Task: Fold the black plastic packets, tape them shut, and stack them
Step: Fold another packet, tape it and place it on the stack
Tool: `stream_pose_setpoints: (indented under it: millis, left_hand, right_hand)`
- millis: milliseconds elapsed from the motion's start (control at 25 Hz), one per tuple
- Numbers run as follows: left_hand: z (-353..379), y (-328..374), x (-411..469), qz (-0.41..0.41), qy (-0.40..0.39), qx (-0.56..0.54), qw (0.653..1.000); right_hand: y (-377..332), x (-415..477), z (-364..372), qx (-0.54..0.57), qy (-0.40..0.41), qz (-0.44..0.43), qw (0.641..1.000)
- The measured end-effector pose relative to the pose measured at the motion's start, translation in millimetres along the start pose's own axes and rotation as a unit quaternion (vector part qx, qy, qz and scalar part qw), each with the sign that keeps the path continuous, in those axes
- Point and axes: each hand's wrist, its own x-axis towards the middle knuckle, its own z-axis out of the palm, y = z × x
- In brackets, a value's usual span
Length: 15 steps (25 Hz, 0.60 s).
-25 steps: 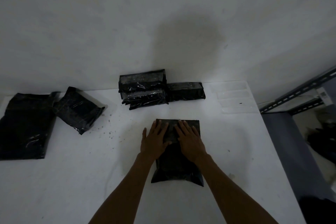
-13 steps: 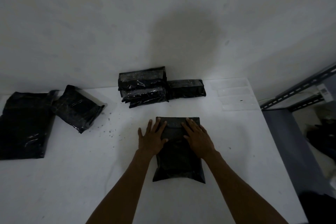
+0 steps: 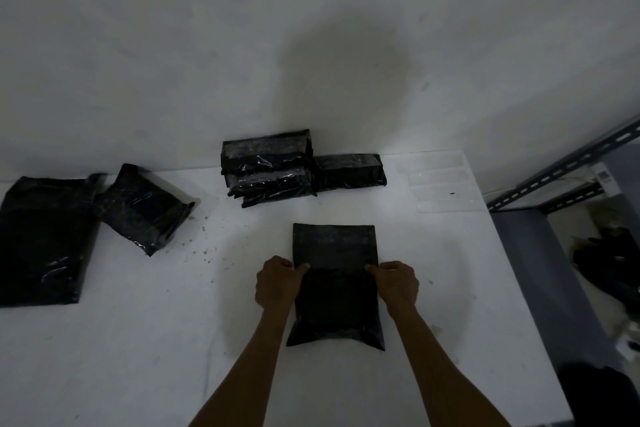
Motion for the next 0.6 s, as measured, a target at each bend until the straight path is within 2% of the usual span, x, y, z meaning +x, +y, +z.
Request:
stream_pose_setpoints:
  millis: [120, 240, 400, 600]
  left_hand:
    - [0, -2, 7, 0.021, -0.047, -0.048, 0.998]
    - [-2, -7, 12, 0.054, -0.059, -0.049, 0.996]
    - [0, -12, 12, 0.064, -0.081, -0.115, 0.988]
    - [1, -10, 10, 0.019, -0.156, -0.209, 0.965]
  right_hand:
    - [0, 0, -4, 0.03, -0.005, -0.006, 1.0]
    - [8, -3, -4, 0.089, 0.005, -0.036, 0.995]
    - [6, -5, -8, 0.213, -0.079, 0.015, 0.974]
    - [12, 2, -4, 0.215, -0.144, -0.007, 0.966]
